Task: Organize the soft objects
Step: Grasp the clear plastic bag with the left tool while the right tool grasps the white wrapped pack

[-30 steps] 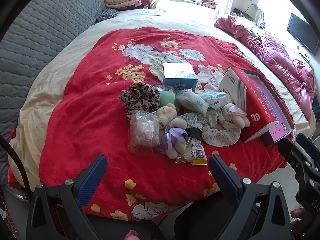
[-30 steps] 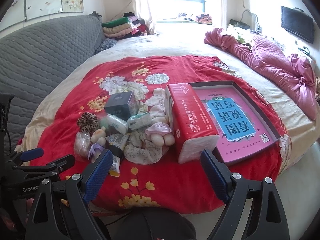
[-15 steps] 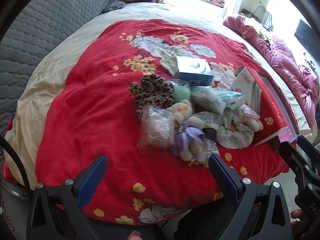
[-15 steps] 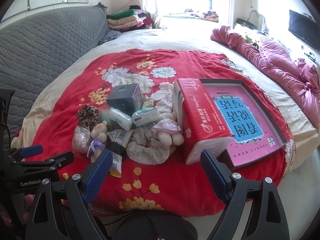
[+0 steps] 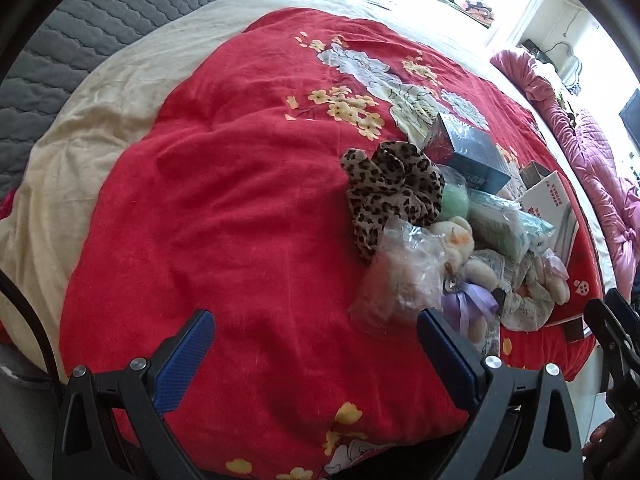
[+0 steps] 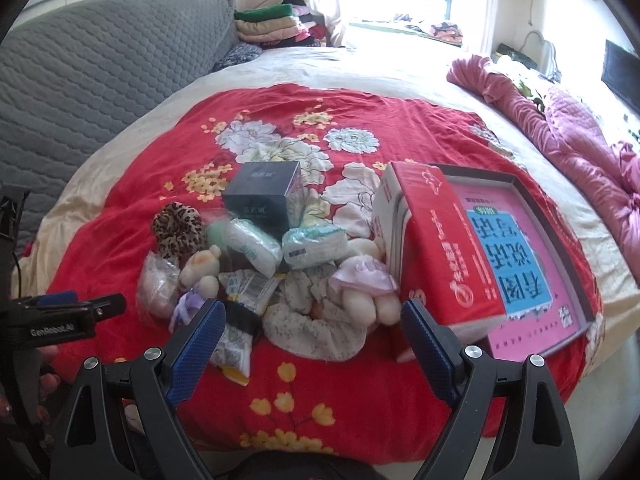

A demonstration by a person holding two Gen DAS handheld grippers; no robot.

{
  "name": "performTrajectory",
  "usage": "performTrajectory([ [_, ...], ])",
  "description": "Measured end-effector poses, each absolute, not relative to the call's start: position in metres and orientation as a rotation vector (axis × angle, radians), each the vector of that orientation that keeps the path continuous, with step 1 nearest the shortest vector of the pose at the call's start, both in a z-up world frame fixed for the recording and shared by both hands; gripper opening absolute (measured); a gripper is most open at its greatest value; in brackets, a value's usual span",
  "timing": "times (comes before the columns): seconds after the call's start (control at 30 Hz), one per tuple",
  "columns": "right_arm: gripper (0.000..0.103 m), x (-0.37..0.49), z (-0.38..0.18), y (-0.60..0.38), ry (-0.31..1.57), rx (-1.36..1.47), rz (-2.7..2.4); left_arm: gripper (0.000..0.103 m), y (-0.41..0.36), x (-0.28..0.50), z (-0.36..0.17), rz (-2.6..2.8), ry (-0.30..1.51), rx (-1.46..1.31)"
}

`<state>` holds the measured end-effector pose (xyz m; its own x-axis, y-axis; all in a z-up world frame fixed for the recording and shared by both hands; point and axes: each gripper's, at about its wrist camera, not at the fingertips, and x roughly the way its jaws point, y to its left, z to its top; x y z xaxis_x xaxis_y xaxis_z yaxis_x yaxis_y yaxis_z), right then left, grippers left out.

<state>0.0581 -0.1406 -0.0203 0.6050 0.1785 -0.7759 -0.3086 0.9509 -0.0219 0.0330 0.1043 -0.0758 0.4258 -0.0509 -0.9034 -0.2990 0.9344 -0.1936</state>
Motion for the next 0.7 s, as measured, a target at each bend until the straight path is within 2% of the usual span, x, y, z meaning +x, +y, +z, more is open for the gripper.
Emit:
performTrajectory([
  [0.2, 0.090, 0.080, -0.026, -0.126, 0.881, -0.225, 0.321, 0.101, 0.085, 0.052, -0.082, 0.104, 1.150, -0.317],
  [0.4, 0.090, 0.091, -0.033, -0.077, 0.790, -0.521, 0.404, 0.099, 0.069, 0.063, -0.091, 0.062, 1.176, -0.293],
  [0.6, 0.088, 0.120, -0.048, -0.065, 0.852, -0.565, 0.494, 0.099, 0.077, 0.069, -0.106, 0.034, 1.209, -0.321],
  [0.7, 0.076, 0.128, -0.054, -0.059, 0.876, -0.587, 0.560, 0.099, 0.076, 0.070, -0.107, 0.036, 1.202, -0.301],
])
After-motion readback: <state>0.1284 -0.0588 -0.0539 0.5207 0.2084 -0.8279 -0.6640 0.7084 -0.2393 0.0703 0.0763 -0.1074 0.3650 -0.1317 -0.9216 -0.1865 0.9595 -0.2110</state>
